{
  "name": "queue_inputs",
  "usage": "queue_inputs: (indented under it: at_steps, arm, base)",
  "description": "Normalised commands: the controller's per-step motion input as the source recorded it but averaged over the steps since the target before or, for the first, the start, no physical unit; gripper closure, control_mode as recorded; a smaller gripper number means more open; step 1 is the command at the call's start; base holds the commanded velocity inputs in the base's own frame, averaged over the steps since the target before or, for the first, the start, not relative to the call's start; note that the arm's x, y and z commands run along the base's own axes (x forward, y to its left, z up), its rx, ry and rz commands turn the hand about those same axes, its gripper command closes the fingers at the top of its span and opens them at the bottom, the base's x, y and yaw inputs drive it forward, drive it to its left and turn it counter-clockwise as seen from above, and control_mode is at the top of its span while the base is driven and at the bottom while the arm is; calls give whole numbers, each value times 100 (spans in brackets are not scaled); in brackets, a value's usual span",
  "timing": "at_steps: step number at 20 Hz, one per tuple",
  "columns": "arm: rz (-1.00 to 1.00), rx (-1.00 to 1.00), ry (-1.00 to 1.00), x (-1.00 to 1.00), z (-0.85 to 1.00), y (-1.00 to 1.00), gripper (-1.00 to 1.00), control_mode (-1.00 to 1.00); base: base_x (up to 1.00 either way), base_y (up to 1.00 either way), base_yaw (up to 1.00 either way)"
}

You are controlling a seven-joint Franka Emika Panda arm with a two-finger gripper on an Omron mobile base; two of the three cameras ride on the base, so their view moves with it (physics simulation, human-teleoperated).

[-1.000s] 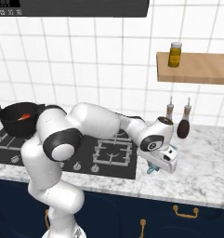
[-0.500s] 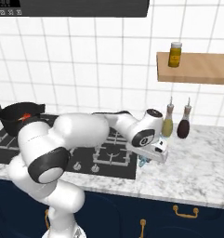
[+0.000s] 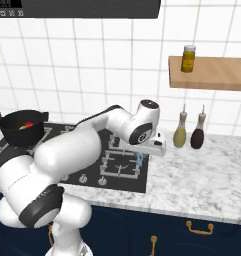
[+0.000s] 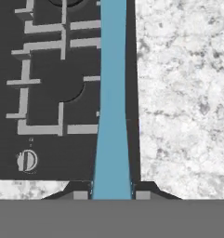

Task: Put the onion and tomato in the pot. Retrieve the spatula and lightly stir the vegetables in the pot.

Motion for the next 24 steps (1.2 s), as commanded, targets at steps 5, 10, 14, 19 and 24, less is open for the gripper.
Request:
queue_inputs:
  at_steps: [5,10,14,19,24]
  arm:
    - [43,-13,-1,1,34,82,100,-100]
    - [33,-11,-9,0,17,100,100,-100]
    - [11,-2,-21,-31,29,84,100,-100]
    - [0,-2,-1,-5,1,22,100,-100]
    - [0,0,0,-10,0,0,100,-100]
  base:
    - [0,0,0]
    - [0,0,0]
    - [0,0,0]
    - [0,0,0]
    - [0,0,0]
